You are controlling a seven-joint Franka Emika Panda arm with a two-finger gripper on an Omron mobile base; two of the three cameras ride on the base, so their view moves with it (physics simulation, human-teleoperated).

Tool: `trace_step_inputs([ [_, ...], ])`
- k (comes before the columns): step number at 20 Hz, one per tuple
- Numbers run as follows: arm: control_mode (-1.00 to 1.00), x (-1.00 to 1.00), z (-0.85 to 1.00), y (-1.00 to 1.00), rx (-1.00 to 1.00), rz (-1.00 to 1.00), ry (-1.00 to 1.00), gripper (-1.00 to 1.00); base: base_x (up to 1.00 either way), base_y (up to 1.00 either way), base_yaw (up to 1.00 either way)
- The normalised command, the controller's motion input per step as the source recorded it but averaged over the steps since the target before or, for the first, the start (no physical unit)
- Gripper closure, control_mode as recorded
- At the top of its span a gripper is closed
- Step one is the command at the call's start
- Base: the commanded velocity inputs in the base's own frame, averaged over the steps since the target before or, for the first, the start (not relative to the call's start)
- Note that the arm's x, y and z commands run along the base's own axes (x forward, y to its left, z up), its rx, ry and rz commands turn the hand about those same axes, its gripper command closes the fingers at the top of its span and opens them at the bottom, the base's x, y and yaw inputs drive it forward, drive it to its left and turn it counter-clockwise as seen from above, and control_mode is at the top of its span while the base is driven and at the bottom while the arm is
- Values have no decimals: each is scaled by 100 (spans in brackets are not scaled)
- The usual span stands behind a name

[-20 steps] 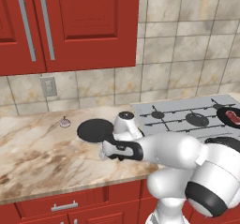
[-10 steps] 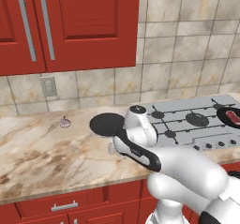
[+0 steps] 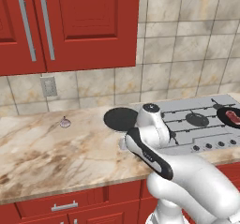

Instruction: Place both pans onto different burners. Then place the garlic and the steak on different pans.

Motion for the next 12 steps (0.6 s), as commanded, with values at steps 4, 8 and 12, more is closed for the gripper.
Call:
trace_step_inputs([
  [4, -100, 22, 6, -56, 0, 2, 0, 100, 0, 0, 0],
  [8, -100, 24, 2, -80, 0, 10, 0, 100, 0, 0, 0],
  [12, -100, 20, 0, -76, 0, 11, 0, 100, 0, 0, 0],
])
